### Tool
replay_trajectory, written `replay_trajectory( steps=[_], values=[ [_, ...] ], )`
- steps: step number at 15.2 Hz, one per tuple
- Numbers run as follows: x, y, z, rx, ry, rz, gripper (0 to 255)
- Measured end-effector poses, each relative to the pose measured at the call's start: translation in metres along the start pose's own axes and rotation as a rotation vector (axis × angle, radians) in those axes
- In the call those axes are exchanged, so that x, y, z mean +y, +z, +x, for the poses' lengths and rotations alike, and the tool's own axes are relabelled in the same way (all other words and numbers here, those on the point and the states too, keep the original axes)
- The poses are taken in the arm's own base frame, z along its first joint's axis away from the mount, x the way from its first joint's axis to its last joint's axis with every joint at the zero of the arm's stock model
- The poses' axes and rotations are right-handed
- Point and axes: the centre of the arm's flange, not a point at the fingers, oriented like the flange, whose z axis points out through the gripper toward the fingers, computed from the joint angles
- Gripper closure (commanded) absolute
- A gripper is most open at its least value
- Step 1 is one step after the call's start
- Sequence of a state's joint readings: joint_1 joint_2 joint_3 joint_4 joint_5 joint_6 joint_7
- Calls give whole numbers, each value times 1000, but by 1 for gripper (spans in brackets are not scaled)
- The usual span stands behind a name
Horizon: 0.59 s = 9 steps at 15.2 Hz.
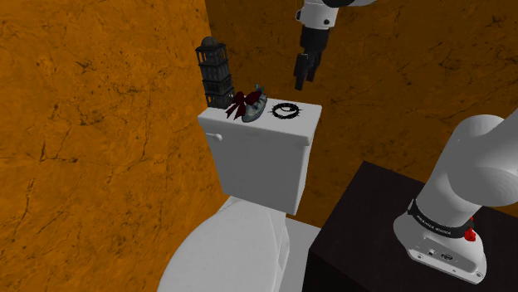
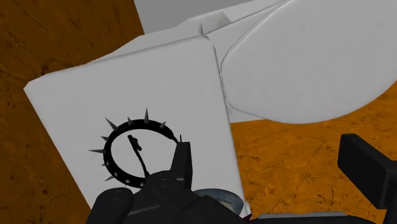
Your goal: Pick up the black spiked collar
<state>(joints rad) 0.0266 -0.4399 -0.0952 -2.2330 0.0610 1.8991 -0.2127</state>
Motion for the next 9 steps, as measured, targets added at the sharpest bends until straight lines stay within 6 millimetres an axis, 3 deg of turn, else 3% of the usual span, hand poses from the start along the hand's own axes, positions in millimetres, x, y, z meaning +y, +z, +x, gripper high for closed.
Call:
replay_trajectory(
  steps=[9],
  values=[
    [45,91,76,-80,-71,-22,0]
  ],
)
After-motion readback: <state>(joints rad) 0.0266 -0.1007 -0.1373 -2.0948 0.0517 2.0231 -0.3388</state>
